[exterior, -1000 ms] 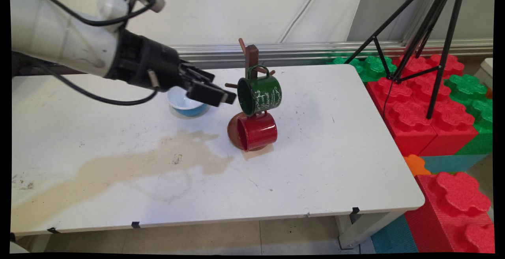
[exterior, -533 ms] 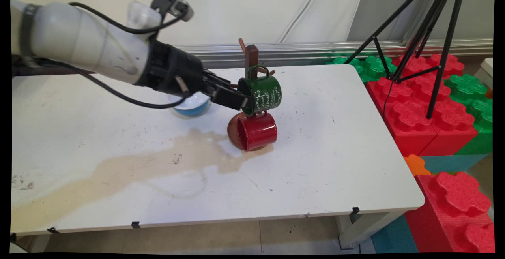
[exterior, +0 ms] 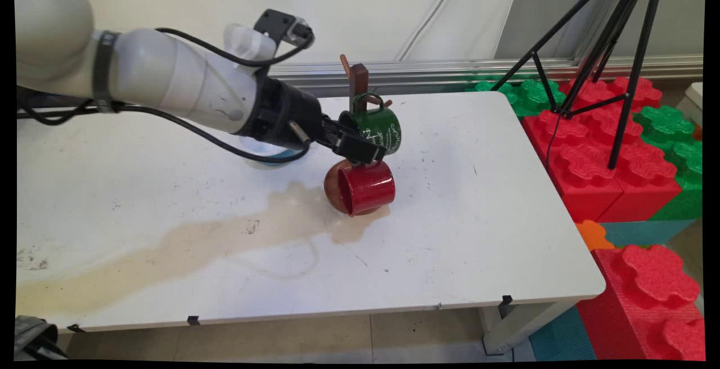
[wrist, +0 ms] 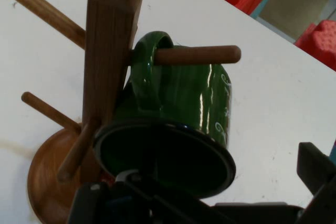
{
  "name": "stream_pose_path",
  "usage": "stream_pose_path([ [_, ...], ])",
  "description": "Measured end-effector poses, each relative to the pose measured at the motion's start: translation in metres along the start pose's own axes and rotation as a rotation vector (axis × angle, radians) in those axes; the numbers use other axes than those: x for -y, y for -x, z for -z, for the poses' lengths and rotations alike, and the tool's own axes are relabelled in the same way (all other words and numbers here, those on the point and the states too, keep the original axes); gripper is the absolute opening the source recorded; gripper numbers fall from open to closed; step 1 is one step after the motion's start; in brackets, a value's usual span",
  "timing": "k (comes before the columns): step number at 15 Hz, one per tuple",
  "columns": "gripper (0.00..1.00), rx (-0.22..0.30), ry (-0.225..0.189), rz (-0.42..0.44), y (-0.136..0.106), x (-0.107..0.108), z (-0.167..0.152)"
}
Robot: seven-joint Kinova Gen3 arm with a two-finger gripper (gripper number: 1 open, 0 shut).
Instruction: Pick up the green mug from the rack, then place the picked object on the table
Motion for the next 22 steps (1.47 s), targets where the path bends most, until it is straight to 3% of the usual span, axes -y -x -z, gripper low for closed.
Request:
stream_pose_path([
  [12, 1.00, -0.018, -0.020, 0.033, 0.001, -0.004, -0.028],
  [13, 0.00, -0.020, -0.021, 0.034, 0.001, -0.004, -0.030],
  [22, 0.00, -0.030, -0.037, 0.030, 0.003, -0.007, -0.030],
])
